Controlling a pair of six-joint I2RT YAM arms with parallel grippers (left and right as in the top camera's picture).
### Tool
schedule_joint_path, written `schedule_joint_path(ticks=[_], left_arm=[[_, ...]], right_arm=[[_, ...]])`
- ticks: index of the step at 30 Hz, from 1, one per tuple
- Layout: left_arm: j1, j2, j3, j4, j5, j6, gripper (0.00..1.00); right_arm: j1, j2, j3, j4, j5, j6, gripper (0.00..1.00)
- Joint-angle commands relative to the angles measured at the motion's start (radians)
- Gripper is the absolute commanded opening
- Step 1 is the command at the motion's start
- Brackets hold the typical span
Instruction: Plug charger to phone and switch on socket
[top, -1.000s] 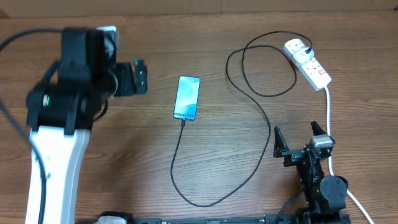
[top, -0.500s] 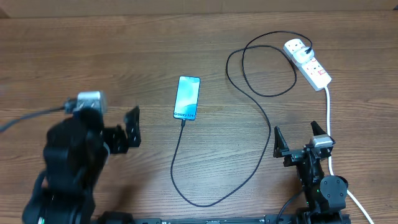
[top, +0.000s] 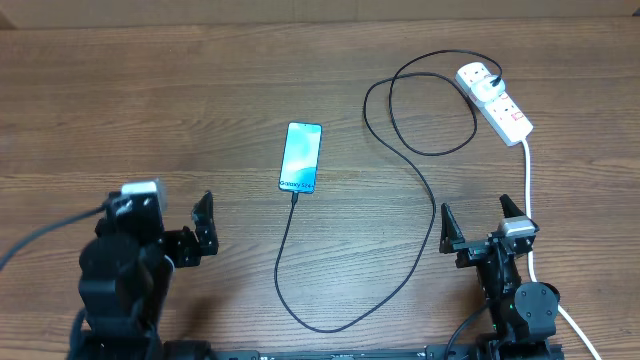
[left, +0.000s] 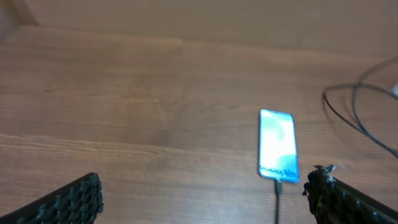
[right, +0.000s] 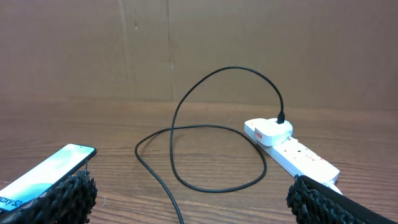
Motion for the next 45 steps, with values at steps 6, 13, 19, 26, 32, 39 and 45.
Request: schedule_joint_path(ticks=[6, 13, 19, 26, 32, 39, 45], left_arm=[[0.04, -0.227, -0.28, 0.248, -0.006, -0.014, 1.0], [0.04, -0.357, -0.472, 0.45, -0.005, -0.014, 1.0], [0.037, -0.438, -0.592, 0.581, 0.024, -0.014, 1.0], [0.037, -0.525, -0.705, 0.674, 0.033, -0.014, 1.0], [0.037, -0.525, -0.75, 0.71, 0.039, -0.027, 1.0], [0.037, -0.525, -0.8, 0.793, 0.036, -0.025, 1.0], [0.037, -0.525, -0.8, 0.781, 0.036, -0.021, 1.0]], right_arm=[[0.005, -0.01, -0.01, 0.005, 0.009, 0.005, 1.0], [0.005, -0.01, -0.01, 0.005, 0.009, 0.005, 1.0], [0.005, -0.01, -0.01, 0.005, 0.009, 0.005, 1.0], [0.005, -0.01, -0.01, 0.005, 0.009, 0.005, 1.0], [0.005, -0.01, -0.01, 0.005, 0.009, 0.005, 1.0], [0.005, -0.01, -0.01, 0.005, 0.01, 0.005, 1.0], [0.005, -0.01, -0.01, 0.005, 0.009, 0.005, 1.0]])
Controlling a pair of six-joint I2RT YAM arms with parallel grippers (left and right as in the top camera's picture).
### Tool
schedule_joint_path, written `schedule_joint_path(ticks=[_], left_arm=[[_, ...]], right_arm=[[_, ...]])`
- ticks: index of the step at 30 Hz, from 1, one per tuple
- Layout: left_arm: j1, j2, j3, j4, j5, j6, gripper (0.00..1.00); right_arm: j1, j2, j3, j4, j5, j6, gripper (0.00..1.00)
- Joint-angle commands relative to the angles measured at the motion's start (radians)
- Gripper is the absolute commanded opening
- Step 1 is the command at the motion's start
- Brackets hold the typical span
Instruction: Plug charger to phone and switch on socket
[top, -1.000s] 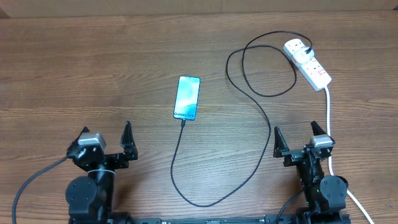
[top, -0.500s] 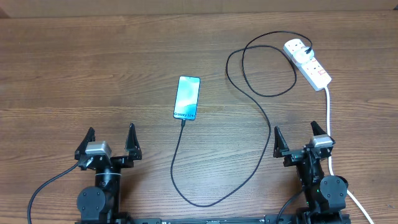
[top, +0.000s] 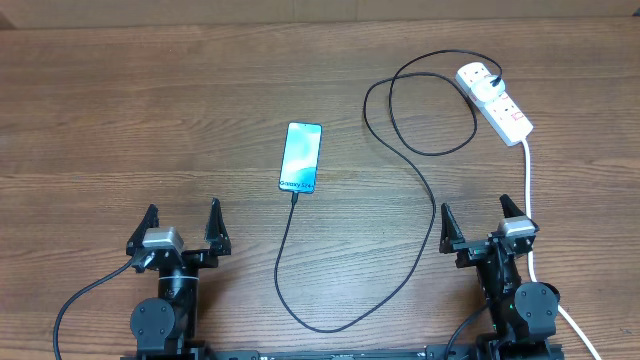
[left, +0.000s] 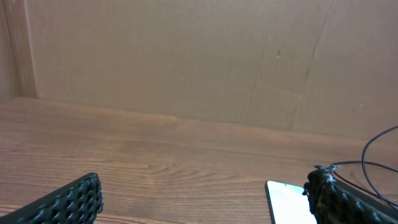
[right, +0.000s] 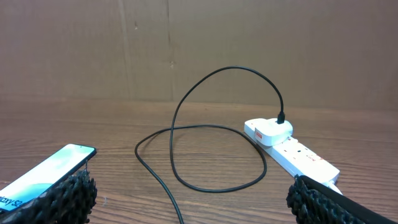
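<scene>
A phone (top: 301, 157) with a lit blue screen lies mid-table, and the black charger cable (top: 400, 270) runs from its near end in a long loop to the white adapter (top: 479, 79) plugged into the white socket strip (top: 500, 105) at the far right. My left gripper (top: 180, 224) is open at the near left, empty, with the phone's corner (left: 283, 200) by its right finger. Open and empty too, my right gripper (top: 478, 222) sits at the near right, facing the phone (right: 43, 171), the cable (right: 205, 134) and the strip (right: 292, 152).
The strip's white lead (top: 528, 195) runs down the right side past my right gripper. A cardboard wall (right: 199, 50) closes off the far edge of the wooden table (top: 150, 100).
My left arm has drawn back and lowered to the near edge, gripper level and facing the back wall; before it stood raised and turned towards the phone. The right arm, phone and cable have not moved.
</scene>
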Motion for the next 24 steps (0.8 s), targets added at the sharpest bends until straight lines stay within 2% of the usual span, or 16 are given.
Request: schedule_joint_path(ticks=[1, 6, 13, 24], left_arm=[[0.004, -0.013, -0.009, -0.017, 0.009, -0.002, 1.0], [0.004, -0.013, -0.009, -0.124, 0.009, -0.003, 1.0], [0.003, -0.013, -0.009, -0.126, 0.013, 0.077, 1.0], [0.004, -0.013, -0.009, -0.127, 0.012, 0.077, 1.0]], right_arm=[[0.005, -0.01, -0.01, 0.005, 0.009, 0.005, 1.0], [0.005, -0.01, -0.01, 0.005, 0.009, 0.005, 1.0], [0.005, -0.01, -0.01, 0.005, 0.009, 0.005, 1.0], [0.005, -0.01, -0.01, 0.005, 0.009, 0.005, 1.0]])
